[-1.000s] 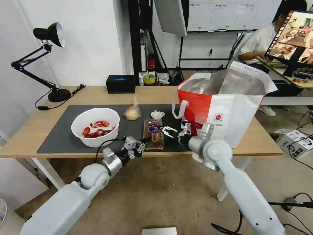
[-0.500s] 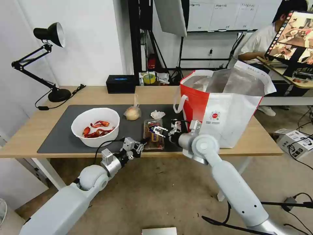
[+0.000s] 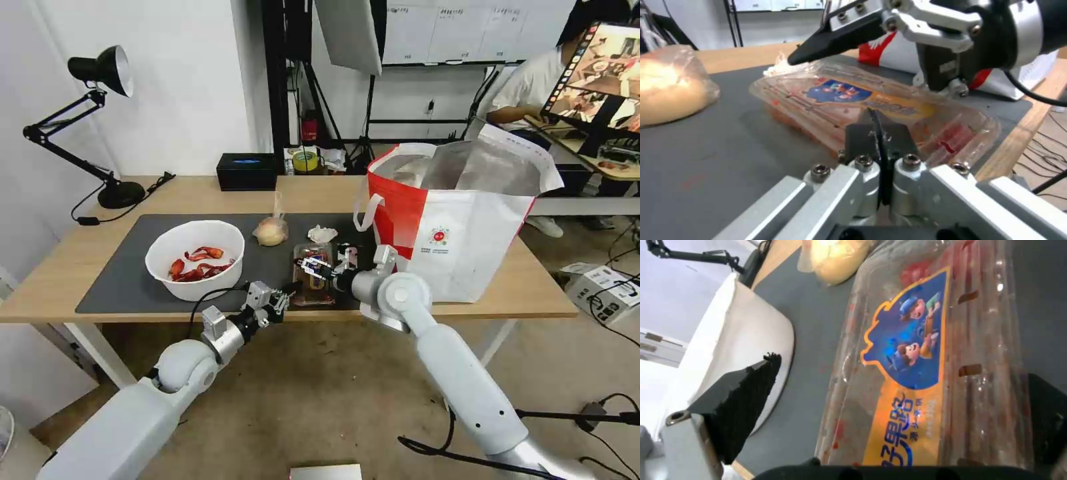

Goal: Pick up the trash from the table and place it into the takeout bag.

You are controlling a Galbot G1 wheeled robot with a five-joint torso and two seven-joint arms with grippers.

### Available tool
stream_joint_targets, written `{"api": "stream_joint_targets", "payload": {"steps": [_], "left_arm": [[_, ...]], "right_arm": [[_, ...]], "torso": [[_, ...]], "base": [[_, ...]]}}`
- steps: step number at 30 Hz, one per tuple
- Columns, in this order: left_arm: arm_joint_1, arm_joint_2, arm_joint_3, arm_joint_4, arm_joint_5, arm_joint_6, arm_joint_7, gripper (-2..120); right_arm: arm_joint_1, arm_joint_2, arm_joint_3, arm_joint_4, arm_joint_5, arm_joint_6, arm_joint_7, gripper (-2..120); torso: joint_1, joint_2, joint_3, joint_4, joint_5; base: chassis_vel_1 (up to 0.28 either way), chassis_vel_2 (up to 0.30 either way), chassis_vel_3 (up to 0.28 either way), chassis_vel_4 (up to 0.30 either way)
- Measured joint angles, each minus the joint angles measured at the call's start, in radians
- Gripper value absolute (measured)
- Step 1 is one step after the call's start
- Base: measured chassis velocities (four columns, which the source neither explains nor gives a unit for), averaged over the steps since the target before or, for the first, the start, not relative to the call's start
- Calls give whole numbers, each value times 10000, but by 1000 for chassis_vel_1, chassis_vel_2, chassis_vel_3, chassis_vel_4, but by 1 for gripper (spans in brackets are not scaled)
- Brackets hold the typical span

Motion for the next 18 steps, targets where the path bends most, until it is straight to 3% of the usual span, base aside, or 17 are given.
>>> {"api": "stream_joint_targets", "payload": {"steps": [18], "left_arm": [[454, 52, -439, -247, 71, -53, 35, 0]], "right_arm": [[335, 303, -257, -487, -13, -117, 38, 100]], "torso": [[0, 1, -1, -1, 0]], "base": [[0, 0, 0, 0]]}}
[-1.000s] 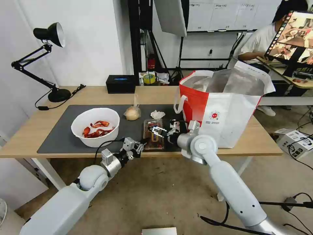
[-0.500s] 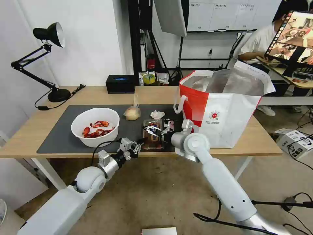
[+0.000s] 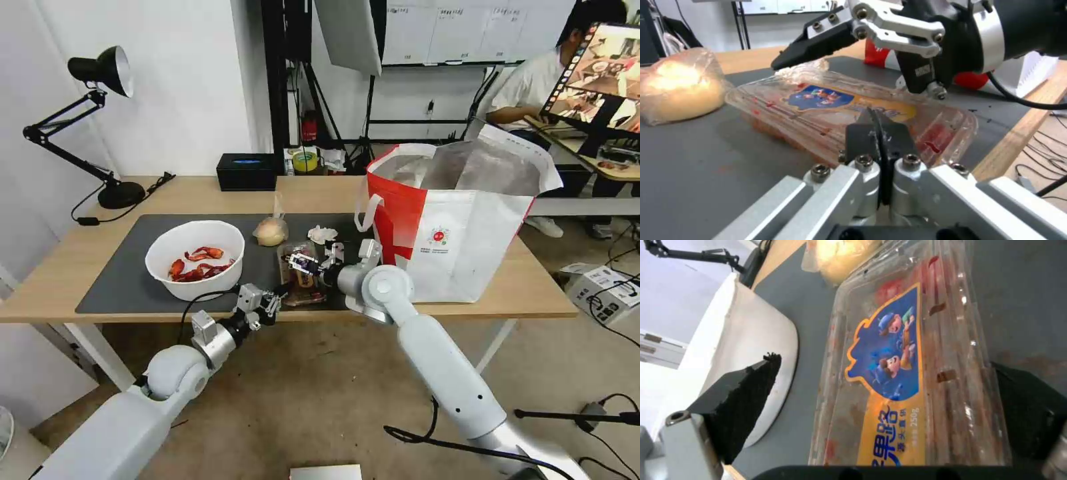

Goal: Pick up the trash from the table and place it into the takeout bag.

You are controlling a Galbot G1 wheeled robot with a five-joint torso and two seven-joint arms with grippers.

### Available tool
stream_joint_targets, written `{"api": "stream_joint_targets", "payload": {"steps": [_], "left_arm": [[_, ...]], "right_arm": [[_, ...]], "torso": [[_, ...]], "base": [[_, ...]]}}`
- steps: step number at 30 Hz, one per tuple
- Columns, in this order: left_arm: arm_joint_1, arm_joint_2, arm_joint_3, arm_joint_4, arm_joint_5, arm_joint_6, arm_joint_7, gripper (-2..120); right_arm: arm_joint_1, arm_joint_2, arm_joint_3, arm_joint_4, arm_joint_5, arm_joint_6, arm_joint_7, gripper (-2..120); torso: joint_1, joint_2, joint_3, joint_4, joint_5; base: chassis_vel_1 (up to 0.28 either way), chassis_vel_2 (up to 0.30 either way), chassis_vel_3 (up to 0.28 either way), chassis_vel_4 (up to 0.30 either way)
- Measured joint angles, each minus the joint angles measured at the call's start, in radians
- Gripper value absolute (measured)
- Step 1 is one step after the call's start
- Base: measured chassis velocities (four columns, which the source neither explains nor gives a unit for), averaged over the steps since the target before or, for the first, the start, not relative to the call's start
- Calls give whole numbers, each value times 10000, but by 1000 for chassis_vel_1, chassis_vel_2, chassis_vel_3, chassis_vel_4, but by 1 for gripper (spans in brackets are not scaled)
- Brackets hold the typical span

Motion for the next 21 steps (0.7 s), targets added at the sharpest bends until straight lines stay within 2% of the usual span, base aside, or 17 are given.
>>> {"api": "stream_joint_targets", "payload": {"steps": [20, 21], "left_arm": [[333, 32, -307, -199, 34, -63, 18, 0], [339, 30, -308, -215, 35, -64, 18, 0]], "right_arm": [[461, -254, -174, -91, 277, -579, -202, 100], [468, -285, -207, -91, 286, -648, -199, 96]], "torso": [[0, 0, 2, 3, 1], [1, -1, 2, 3, 1]], "base": [[0, 0, 0, 0], [0, 0, 0, 0]]}}
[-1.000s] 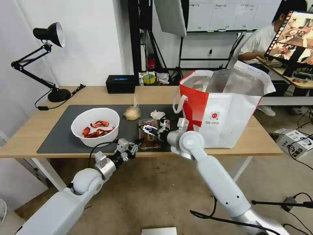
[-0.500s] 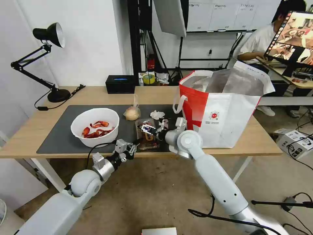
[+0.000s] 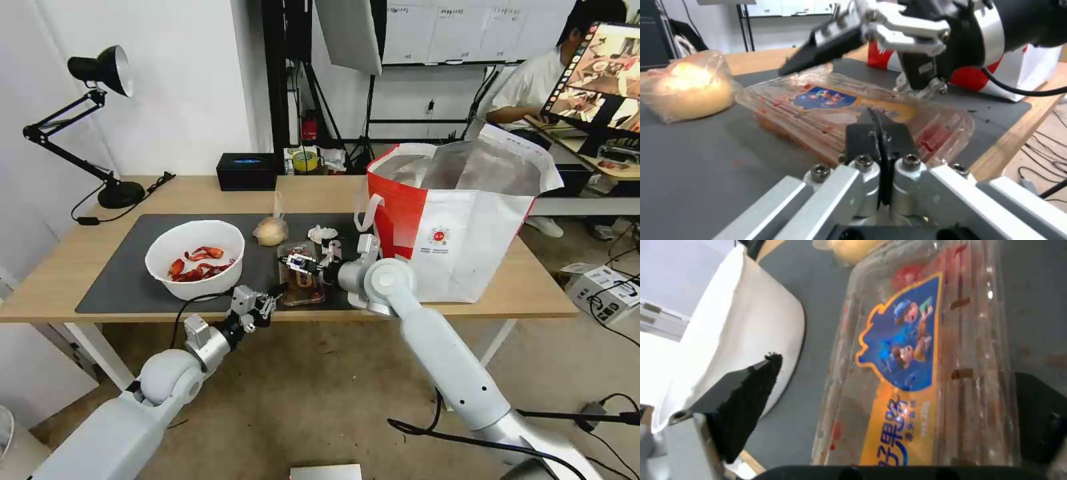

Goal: Pick up the trash from the table and place it into the takeout bag.

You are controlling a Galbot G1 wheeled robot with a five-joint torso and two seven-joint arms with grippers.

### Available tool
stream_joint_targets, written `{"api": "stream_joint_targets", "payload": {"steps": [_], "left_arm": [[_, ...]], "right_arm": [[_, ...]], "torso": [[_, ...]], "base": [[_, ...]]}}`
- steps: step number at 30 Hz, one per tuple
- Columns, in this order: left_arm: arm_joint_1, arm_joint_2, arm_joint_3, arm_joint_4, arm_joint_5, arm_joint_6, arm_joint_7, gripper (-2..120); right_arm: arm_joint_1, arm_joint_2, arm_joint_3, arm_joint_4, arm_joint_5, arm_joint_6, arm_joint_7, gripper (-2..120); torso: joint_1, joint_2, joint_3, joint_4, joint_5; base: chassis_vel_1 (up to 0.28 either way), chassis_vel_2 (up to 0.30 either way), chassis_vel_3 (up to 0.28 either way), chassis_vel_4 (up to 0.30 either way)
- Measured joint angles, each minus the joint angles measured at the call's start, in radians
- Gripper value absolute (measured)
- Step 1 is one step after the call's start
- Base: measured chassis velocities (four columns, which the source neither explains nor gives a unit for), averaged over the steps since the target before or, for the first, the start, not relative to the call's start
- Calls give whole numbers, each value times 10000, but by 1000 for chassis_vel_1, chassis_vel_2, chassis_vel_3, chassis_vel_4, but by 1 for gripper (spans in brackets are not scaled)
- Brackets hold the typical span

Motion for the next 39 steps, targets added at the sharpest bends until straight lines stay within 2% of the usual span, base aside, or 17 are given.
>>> {"api": "stream_joint_targets", "payload": {"steps": [2, 5, 6, 10, 11, 14, 16, 17, 19, 20, 21, 23, 24, 27, 39], "left_arm": [[10, 0, -2, -12, 0, -1, 0, 0], [30, 1, -28, -43, 2, -12, 0, 0], [30, 1, -28, -43, 2, -12, 0, 0], [39, 3, -51, -96, 0, -13, 0, 0], [39, 3, -51, -96, 0, -13, 0, 0], [48, 3, -61, -105, -1, -13, 0, 0], [52, 3, -67, -106, -1, -14, -2, 0], [56, 2, -70, -108, -1, -14, -3, 0], [63, 1, -76, -111, -1, -15, -2, 0], [74, -1, -84, -116, -2, -16, -2, 0], [74, -1, -84, -116, -2, -16, -2, 0], [107, -8, -116, -119, -4, -20, -3, 0], [107, -8, -116, -119, -4, -20, -3, 0], [157, 14, -181, -138, -15, -32, -4, 0], [508, 44, -569, -371, -46, -60, -26, 0]], "right_arm": [[3, -26, -30, 1, 16, -50, 8, 93], [7, -80, -93, 7, 112, -94, 151, 80], [7, -80, -93, 7, 112, -94, 151, 80], [12, -103, -159, 7, 198, -99, 264, 60], [12, -103, -159, 7, 198, -99, 264, 60], [39, -109, -173, 7, 273, -106, 365, 46], [39, -114, -173, 7, 284, -107, 382, 43], [40, -116, -173, 7, 287, -107, 387, 37], [40, -120, -171, 7, 292, -107, 394, 34], [40, -126, -166, 7, 295, -107, 397, 25], [40, -126, -166, 7, 295, -107, 397, 25], [13, -147, -135, 5, 296, -107, 423, 15], [13, -147, -135, 5, 296, -107, 423, 15], [-91, -174, -82, 52, 298, -96, 446, 0], [-233, -206, 67, 144, 308, -84, 449, 0]], "torso": [[0, 0, 0, 0, 0], [-1, 0, -1, -2, -1], [-1, 0, -1, -2, -1], [0, 0, -1, -2, 0], [0, 0, -1, -2, 0], [0, 0, -1, 1, 0], [0, 0, -1, 1, 0], [0, 0, -1, 1, 0], [0, 1, -1, 1, 0], [0, 0, -1, 1, 0], [0, 0, -1, 1, 0], [0, 0, -1, 0, 0], [0, 0, -1, 0, 0], [0, 1, -2, 0, 0], [-1, 1, -2, 1, 0]], "base": [[0, 0, 0, 0], [0, 0, 0, 0], [0, 0, 0, 0], [0, 0, 0, 0], [0, 0, 0, 0], [0, 0, 0, 0], [0, 0, 0, 0], [0, 0, 0, 0], [0, 0, 0, 0], [0, 0, 0, 0], [0, 0, 0, 0], [0, 0, 0, 0], [0, 0, 0, 0], [0, 0, 0, 0], [0, 0, 0, 0]]}}
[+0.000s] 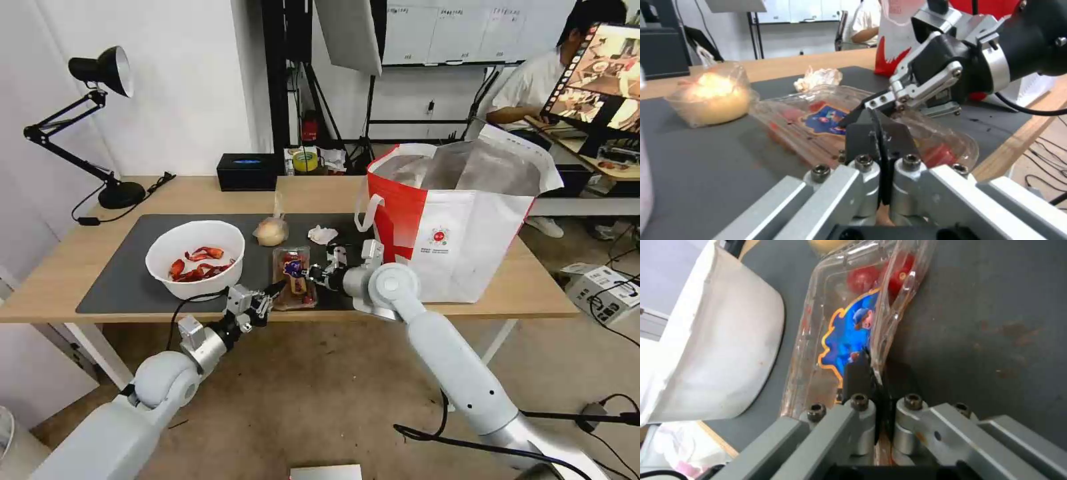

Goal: Pick up the trash from the table and place it into the takeout bag.

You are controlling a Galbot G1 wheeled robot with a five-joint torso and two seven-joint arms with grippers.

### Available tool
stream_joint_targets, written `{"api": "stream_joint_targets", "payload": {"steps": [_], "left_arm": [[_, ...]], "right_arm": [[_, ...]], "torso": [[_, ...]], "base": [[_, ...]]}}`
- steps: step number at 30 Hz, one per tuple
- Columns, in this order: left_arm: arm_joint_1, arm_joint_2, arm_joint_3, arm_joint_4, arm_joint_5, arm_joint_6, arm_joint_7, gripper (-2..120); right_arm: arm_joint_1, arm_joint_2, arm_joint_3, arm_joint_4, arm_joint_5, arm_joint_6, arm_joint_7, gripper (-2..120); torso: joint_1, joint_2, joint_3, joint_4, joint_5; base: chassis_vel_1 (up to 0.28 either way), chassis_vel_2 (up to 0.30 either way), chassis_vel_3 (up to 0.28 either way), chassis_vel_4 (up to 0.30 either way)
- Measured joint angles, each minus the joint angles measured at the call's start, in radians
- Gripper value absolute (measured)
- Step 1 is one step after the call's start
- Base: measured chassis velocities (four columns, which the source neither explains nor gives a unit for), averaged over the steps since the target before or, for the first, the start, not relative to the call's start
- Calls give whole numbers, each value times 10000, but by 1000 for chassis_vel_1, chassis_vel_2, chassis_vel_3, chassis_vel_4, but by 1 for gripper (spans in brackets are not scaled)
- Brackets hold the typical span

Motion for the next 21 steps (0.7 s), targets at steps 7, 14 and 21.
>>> {"api": "stream_joint_targets", "payload": {"steps": [7, 14, 21], "left_arm": [[506, 16, -508, -234, 33, -69, -2, 0], [1385, 76, -1357, -589, 31, -145, 272, 7], [2016, 35, -1928, -852, -1, -254, 403, 30]], "right_arm": [[-106, 13, 233, 152, 5, 11, -55, 0], [-270, -121, 557, 759, 60, 90, -322, 0], [-284, -239, 866, 1361, 75, 221, -589, 0]], "torso": [[0, -1, 1, -2, -1], [0, 0, 1, -2, -2], [0, 0, 1, -2, 0]], "base": [[0, 0, 0, 0], [0, 0, 0, 0], [0, 0, 0, 0]]}}
